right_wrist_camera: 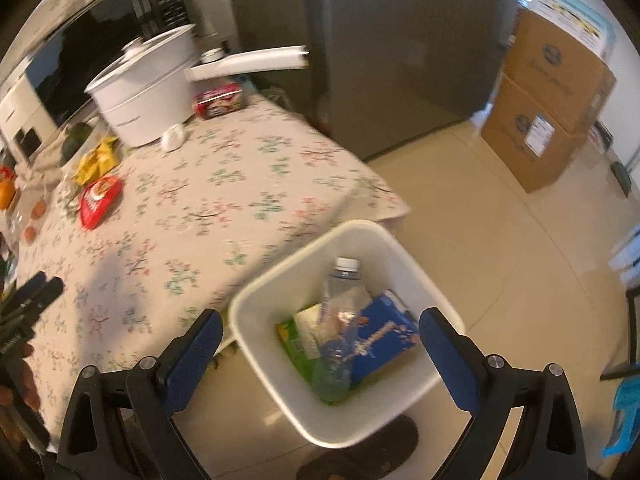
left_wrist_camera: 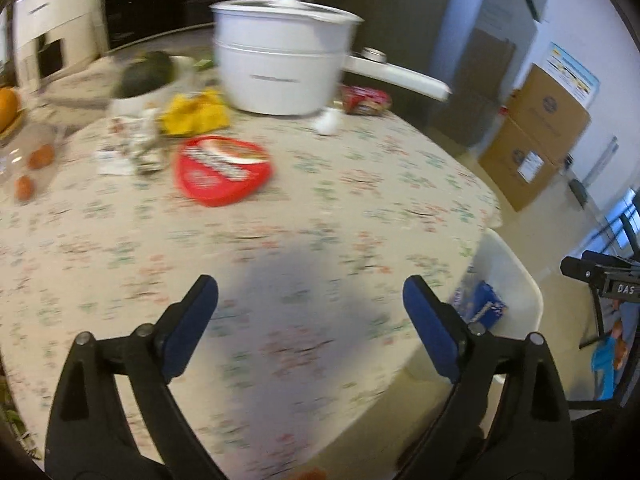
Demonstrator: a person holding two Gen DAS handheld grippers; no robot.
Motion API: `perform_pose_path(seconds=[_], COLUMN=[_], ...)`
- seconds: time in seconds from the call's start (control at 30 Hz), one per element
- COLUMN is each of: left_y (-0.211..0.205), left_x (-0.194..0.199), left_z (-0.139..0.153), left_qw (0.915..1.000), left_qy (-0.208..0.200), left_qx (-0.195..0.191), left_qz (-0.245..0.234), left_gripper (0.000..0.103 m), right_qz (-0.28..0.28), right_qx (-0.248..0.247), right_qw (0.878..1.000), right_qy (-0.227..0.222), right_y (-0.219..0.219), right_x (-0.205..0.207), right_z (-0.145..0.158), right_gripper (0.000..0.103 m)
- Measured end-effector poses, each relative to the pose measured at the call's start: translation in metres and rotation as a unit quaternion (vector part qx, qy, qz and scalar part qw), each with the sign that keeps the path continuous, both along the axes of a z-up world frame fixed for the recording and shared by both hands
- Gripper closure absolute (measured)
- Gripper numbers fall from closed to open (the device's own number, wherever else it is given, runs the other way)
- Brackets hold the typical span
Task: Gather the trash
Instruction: 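Move both tools back over the table toward the remaining trash, then grasp the paper snack wrapper with the left tool while the right tool grasps the red lid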
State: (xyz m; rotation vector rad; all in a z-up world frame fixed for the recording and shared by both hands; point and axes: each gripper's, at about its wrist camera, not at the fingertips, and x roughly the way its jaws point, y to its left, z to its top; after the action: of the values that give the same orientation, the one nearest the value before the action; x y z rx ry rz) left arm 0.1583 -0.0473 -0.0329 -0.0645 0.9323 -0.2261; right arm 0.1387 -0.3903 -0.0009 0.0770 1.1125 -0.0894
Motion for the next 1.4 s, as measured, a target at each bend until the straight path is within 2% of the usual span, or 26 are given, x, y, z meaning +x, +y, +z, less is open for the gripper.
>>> perform_pose_path(seconds=[0.27,0.4,0.47,0.57,0.67,0.73,0.87,0.93,0.97,1.03,1.17,1.23,1.4], left_y=[0.083,0.107,0.121,0.143,0.163,0.176,0.202,0.212,0.217,0.223,0.237,0.246,0.267], left_x=[-0.023,-0.048,-0.062,-0.066,-0.045,-0.031,-0.013,-0.01,-0.008,0.002,0.021,0.036,0.084], left_z=[0.005,0.017,0.026,0.039,0.042,0.037,0.006,-0.008,-0.015,-0.025,-0.031,-0.037,-0.058], left_qw=[0.9971,0.9965,0.9964,0.9949,0.994,0.9939,0.989,0.9873,0.9867,0.9874,0.9925,0.9942,0.9929], left_qy=[0.007,0.003,-0.004,-0.018,-0.007,0.0,0.011,0.008,0.003,0.019,0.005,0.001,0.004], left_qx=[-0.01,-0.002,0.01,0.026,0.032,0.017,-0.025,-0.04,-0.037,-0.017,0.012,0.009,-0.063], left_qz=[0.075,0.083,0.085,0.096,0.104,0.109,0.146,0.154,0.158,0.156,0.122,0.107,0.101], left_gripper=[0.006,0.006,0.006,0.005,0.004,0.004,0.004,0.004,0.004,0.004,0.004,0.004,0.007], right_qz=[0.043,0.06,0.063,0.083,0.106,0.11,0.115,0.118,0.119,0.123,0.122,0.122,0.106], right_qx=[0.006,0.005,0.004,0.024,0.041,0.045,0.046,0.053,0.054,0.06,0.089,0.112,0.146], right_qw=[0.999,0.998,0.998,0.996,0.993,0.993,0.992,0.992,0.991,0.991,0.989,0.986,0.983], right_qy=[0.001,-0.009,0.005,0.003,-0.007,-0.006,0.008,0.0,0.002,0.006,0.004,0.009,0.013], right_y=[0.062,0.09,0.103,0.126,0.146,0.159,0.184,0.198,0.206,0.217,0.235,0.24,0.244], right_x=[0.017,0.012,0.009,0.009,0.019,0.034,0.068,0.085,0.093,0.105,0.123,0.133,0.159], right_z=[-0.007,-0.006,-0.008,0.005,0.01,0.0,-0.027,-0.033,-0.036,-0.043,-0.055,-0.065,-0.087], right_gripper=[0.003,0.003,0.003,0.003,0.001,0.001,0.001,0.001,0.001,0.001,0.001,0.001,0.001])
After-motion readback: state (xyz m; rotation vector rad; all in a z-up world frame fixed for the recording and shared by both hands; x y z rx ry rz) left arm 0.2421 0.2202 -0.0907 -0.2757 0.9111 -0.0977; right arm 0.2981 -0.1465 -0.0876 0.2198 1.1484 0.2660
